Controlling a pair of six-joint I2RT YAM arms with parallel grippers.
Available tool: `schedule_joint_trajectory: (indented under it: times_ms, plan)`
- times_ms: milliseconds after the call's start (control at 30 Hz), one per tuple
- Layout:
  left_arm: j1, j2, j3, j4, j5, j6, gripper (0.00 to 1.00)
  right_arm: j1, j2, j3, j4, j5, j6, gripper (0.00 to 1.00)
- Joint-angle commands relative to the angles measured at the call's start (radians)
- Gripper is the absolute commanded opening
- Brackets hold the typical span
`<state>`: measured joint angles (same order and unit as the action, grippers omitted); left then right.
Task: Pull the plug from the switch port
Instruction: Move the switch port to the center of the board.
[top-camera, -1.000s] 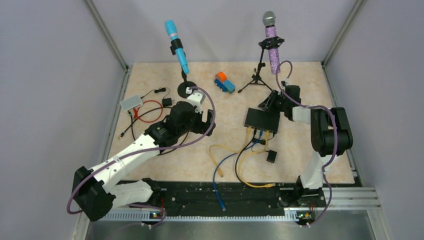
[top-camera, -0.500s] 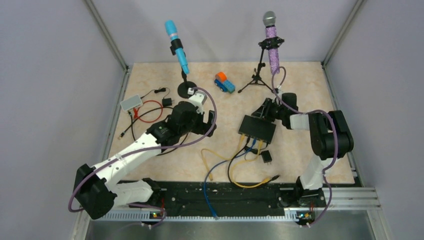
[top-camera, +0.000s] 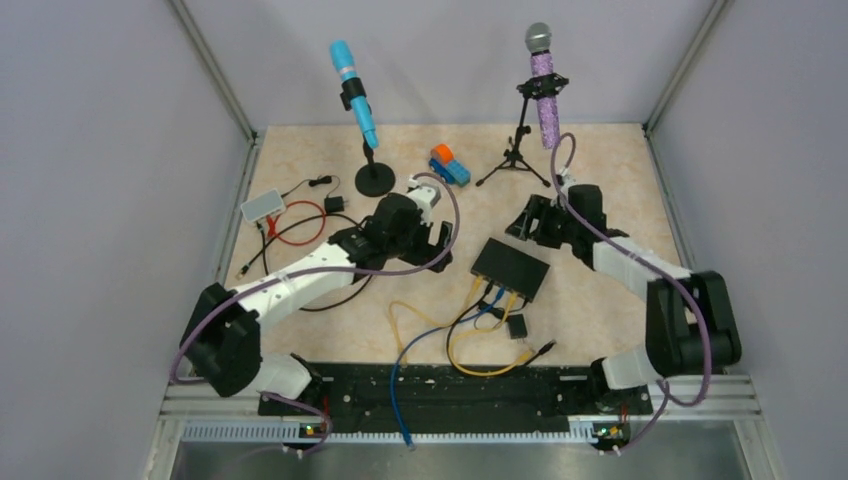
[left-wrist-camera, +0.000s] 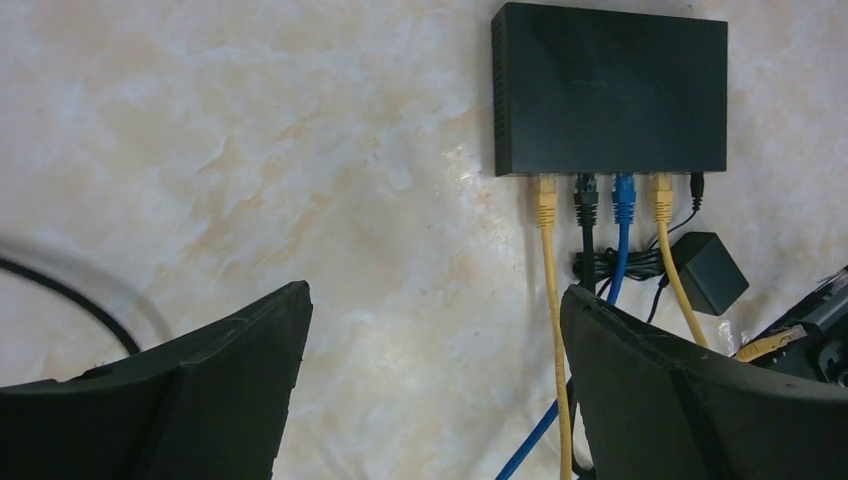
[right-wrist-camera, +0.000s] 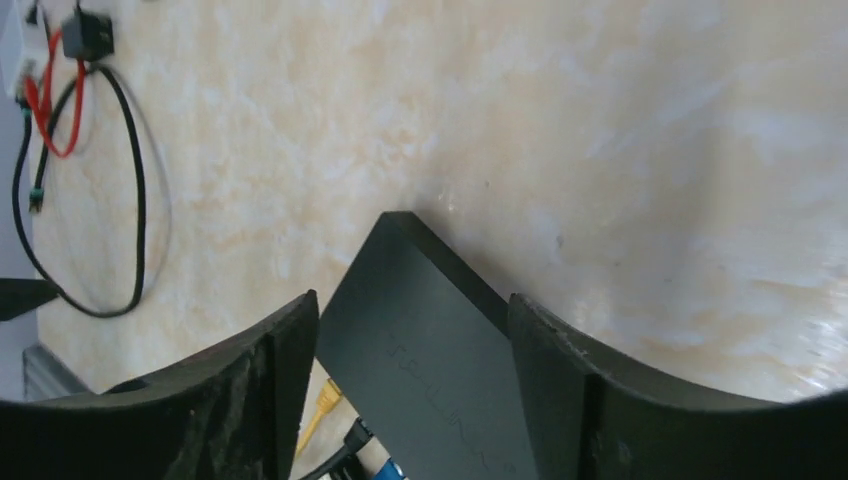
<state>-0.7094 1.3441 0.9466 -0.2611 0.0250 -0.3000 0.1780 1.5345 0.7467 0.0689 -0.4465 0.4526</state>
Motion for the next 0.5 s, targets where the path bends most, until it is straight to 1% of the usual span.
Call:
schedule_joint_trajectory:
  times_ms: [0, 33, 100, 200, 300, 467]
  plan:
    - [-0.003, 0.143, 0.165, 0.026, 0.157, 0.050, 0.99, -0.008, -0.218, 0.002, -0.130, 0.309, 0.044, 0.73]
    - [-0.002, 0.180, 0.197, 0.014, 0.191, 0.062, 0.99, -0.023, -0.245, -0.005, -0.171, 0.367, 0.068, 0.75]
    - [-0.003, 0.254, 0.263, -0.002, 0.244, 0.074, 0.99, -0.061, -0.296, -0.034, -0.240, 0.427, 0.118, 0.78]
    - [-0.002, 0.357, 0.353, -0.022, 0.339, 0.079, 0.97, -0.089, -0.383, -0.117, -0.270, 0.424, 0.152, 0.78]
    - [-0.002, 0.431, 0.394, 0.003, 0.412, 0.067, 0.95, -0.091, -0.467, -0.210, -0.249, 0.392, 0.184, 0.78]
    - [-0.003, 0.550, 0.448, 0.001, 0.455, 0.059, 0.92, -0.093, -0.519, -0.281, -0.246, 0.337, 0.255, 0.79]
